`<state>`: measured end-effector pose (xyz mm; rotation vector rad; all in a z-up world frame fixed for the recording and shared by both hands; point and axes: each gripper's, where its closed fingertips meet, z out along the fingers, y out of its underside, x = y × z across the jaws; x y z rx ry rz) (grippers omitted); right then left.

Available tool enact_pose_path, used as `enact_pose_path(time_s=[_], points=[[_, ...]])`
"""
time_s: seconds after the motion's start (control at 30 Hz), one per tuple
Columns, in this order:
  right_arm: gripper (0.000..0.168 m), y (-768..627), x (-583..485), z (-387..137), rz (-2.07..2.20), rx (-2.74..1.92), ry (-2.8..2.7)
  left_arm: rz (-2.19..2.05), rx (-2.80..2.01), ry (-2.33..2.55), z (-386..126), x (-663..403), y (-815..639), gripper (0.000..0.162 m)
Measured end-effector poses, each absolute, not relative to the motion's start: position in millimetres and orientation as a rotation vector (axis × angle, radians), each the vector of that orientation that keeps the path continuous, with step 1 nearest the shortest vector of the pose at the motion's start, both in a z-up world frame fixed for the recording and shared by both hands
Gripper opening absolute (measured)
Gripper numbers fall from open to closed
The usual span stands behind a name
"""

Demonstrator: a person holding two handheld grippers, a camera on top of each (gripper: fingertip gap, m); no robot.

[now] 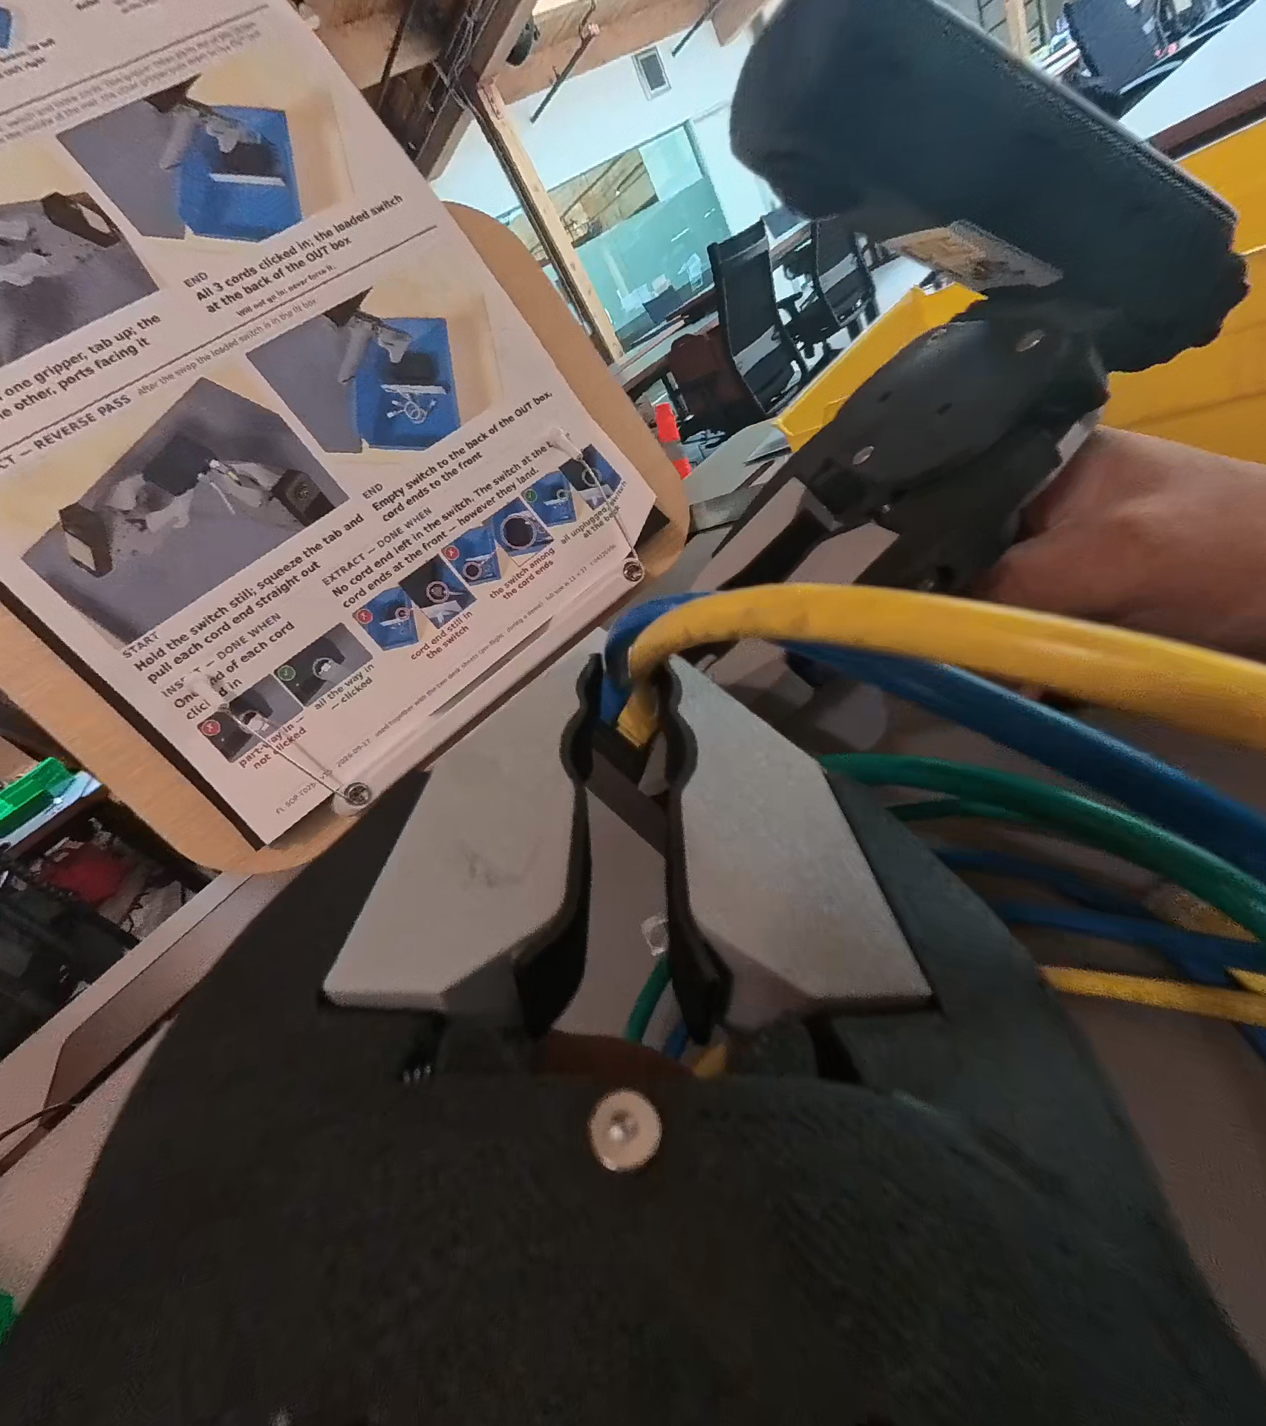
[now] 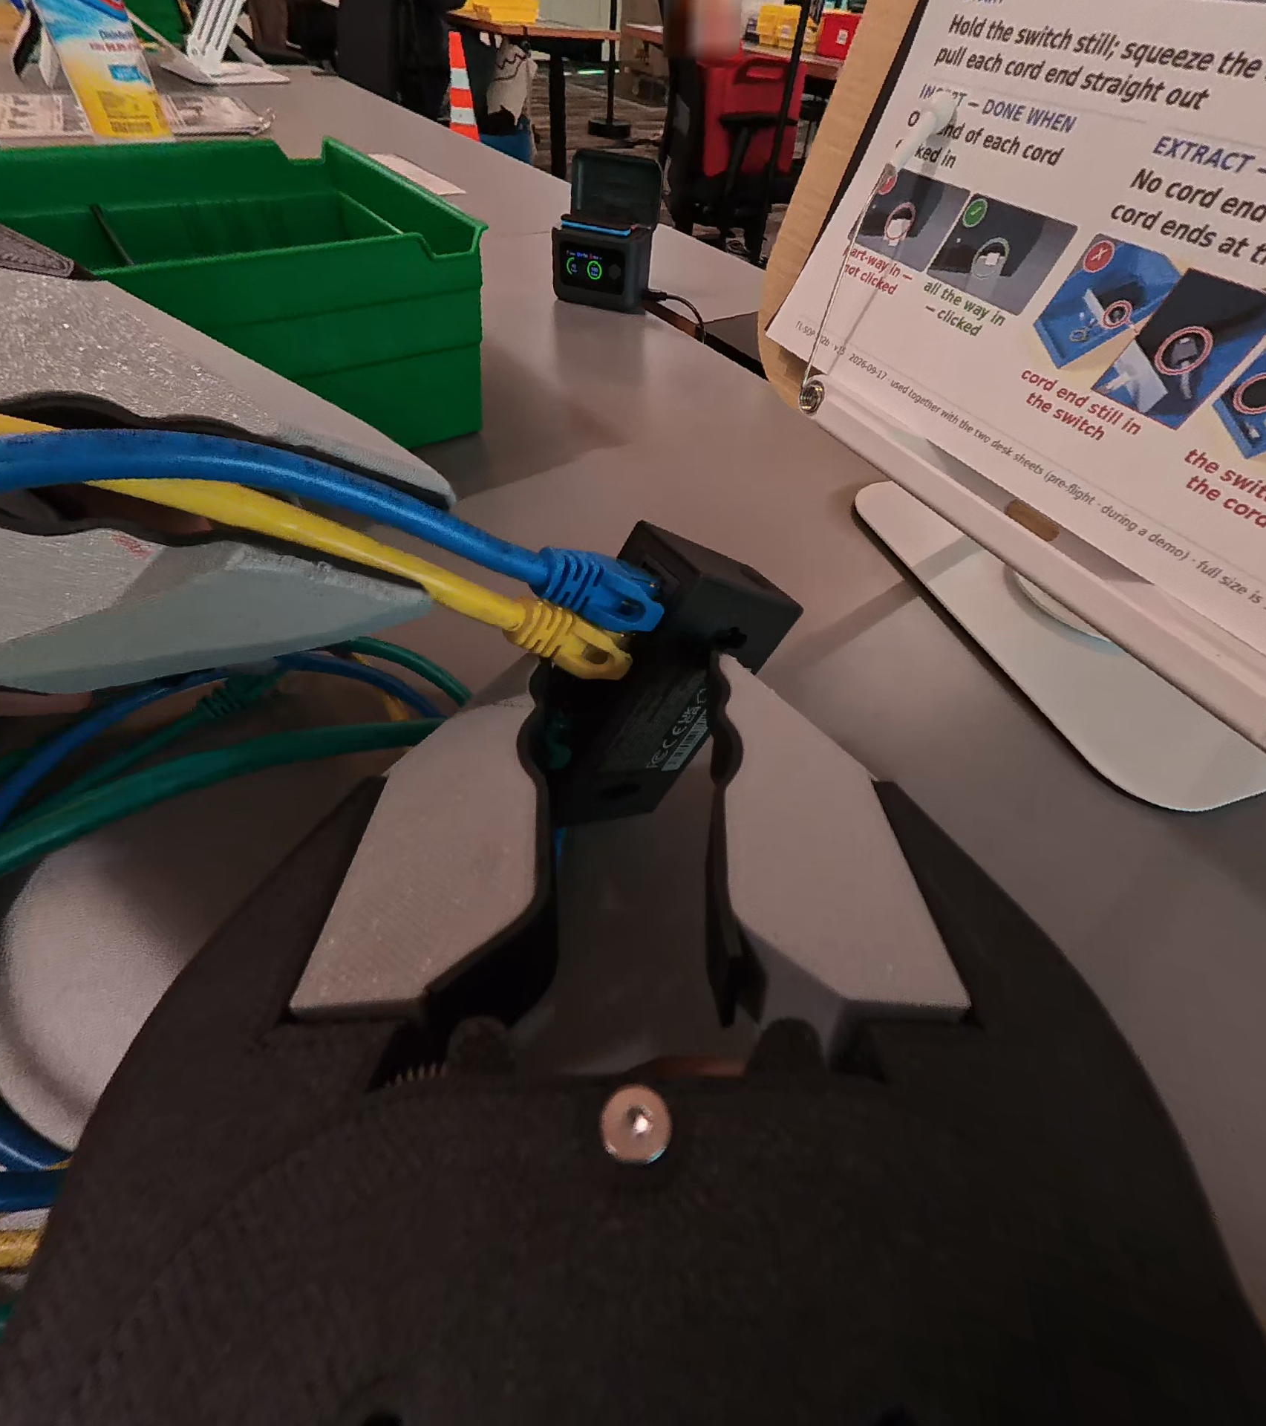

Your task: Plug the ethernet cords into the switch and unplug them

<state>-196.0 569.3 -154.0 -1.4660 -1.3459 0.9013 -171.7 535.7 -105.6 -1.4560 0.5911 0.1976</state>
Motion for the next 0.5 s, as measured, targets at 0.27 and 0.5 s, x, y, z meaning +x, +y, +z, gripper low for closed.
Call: enact_pose_path(time_s=[0.27, 0.5], points=[[0.034, 576.1, -191.4, -148.1, 0.923, -1.481, -1.294, 0.187, -1.443, 0.575, -100.9, -175.2, 533.7, 0.019], [0.034, 576.3, -184.7, -133.4, 1.137, -1.485, -1.220, -0.092, -1.572, 0.399, -105.8, -196.6, 540.5, 0.018]])
